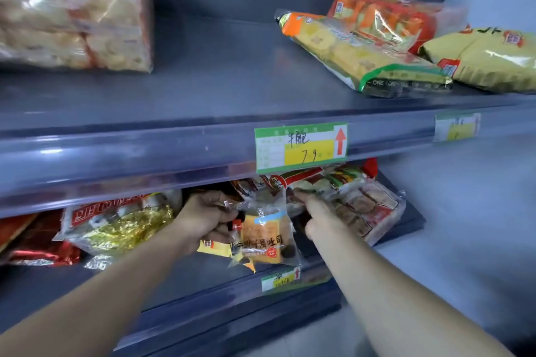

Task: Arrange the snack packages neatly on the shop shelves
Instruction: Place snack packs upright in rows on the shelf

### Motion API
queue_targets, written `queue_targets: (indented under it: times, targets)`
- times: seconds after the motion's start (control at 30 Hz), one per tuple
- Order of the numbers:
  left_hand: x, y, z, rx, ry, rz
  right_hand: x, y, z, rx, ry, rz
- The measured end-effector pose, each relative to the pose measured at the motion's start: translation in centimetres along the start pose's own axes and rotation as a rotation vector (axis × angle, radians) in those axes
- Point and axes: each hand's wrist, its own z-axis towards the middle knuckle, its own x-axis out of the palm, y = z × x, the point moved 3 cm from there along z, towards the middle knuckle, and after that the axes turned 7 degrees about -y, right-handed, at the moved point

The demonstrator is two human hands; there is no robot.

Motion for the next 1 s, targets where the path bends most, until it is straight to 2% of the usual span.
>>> queue_targets:
  times: [0.2,0.3,0.4,0.57,0.67,0.73,0.83,0.93,1.0]
  targets:
    - [2.4,-1.0,1.2,-0.016,0.026,0.110,-2.8,9.6,-4.9,-0.321,-0.228,-0.035]
    - [4.5,-0.7,1.9,-0.064,0.008,0.100,-5.3,12.2,-5.1,-0.488,-0.264,0.010]
    - [6.6,-0.1,2.3,-0.071,-0.063,0.109,-7.6,13.5,-5.2,-0.552,-0.285,-0.009]
    - [8.9,1.3,3.9,-0.061,-0.254,0.046,-10.3,14.1,-4.5,-0.504,-0.189,-0.064]
    - [9.9,3.1,5.7,0.042,-0.329,0.157,-12.0,14.2,-3.3,-0.478,-0.117,-0.108]
    - [10.3,1.9,2.9,0.078,-0.349,0.295,-12.9,14.2,-2.8,-0.440,-0.060,-0.119]
    - [11.1,1.6,0.9,0.123,-0.319,0.440,-13.4,14.3,-2.6,-0.415,0.006,-0.116]
    - [11.5,2.0,-0.1,0.152,-0.240,0.619,-13.5,15.0,-3.0,-0.438,0.020,-0.078]
    - [12.1,2.2,-0.6,0.151,-0.166,0.755,-13.6,15.3,-3.1,-0.392,0.033,-0.051]
